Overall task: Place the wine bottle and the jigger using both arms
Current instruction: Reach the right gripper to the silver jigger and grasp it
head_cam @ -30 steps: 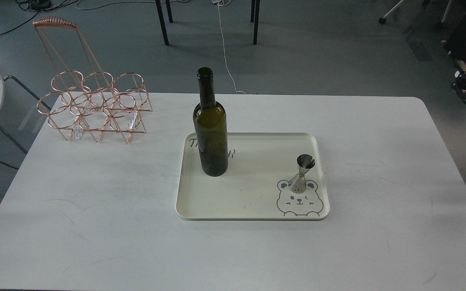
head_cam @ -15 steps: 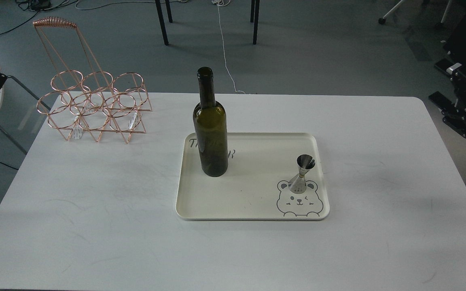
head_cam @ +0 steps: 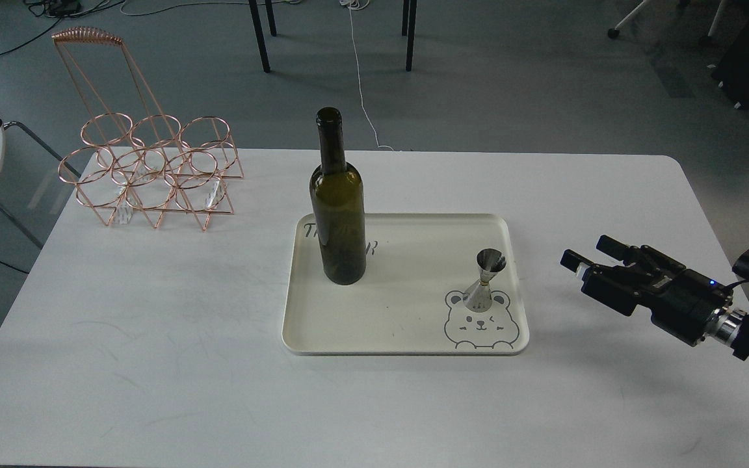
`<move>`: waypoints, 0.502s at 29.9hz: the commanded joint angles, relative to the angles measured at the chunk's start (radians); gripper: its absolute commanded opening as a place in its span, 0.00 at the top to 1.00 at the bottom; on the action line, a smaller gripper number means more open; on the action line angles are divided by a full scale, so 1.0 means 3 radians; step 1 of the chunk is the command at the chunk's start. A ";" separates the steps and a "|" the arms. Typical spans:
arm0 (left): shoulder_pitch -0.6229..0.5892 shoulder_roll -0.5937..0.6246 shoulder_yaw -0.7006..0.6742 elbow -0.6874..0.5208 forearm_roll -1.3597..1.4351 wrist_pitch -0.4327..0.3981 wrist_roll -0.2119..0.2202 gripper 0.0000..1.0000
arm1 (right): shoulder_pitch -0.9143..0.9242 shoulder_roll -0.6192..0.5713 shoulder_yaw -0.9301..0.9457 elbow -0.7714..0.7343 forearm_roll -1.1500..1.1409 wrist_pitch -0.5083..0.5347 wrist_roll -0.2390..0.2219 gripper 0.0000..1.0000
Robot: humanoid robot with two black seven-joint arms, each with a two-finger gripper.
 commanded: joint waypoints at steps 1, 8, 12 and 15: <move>-0.0005 -0.0020 0.0000 0.0000 0.0000 0.0006 0.0000 0.01 | 0.0061 0.0419 -0.0096 -0.0366 -0.0281 -0.0021 0.0000 0.02; 0.0000 -0.0021 -0.0005 0.0010 0.0000 0.0006 -0.0005 0.01 | 0.0393 0.0808 -0.0489 -0.0821 -0.0379 -0.0041 0.0000 0.04; 0.0000 -0.0015 -0.0005 0.0015 0.0000 0.0006 -0.0005 0.01 | 0.0521 0.1007 -0.0694 -0.0964 -0.0379 -0.0149 0.0000 0.07; 0.0000 -0.0010 -0.0005 0.0020 0.0000 0.0006 -0.0040 0.01 | 0.0593 0.1191 -0.0781 -0.1052 -0.0384 -0.0164 0.0000 0.16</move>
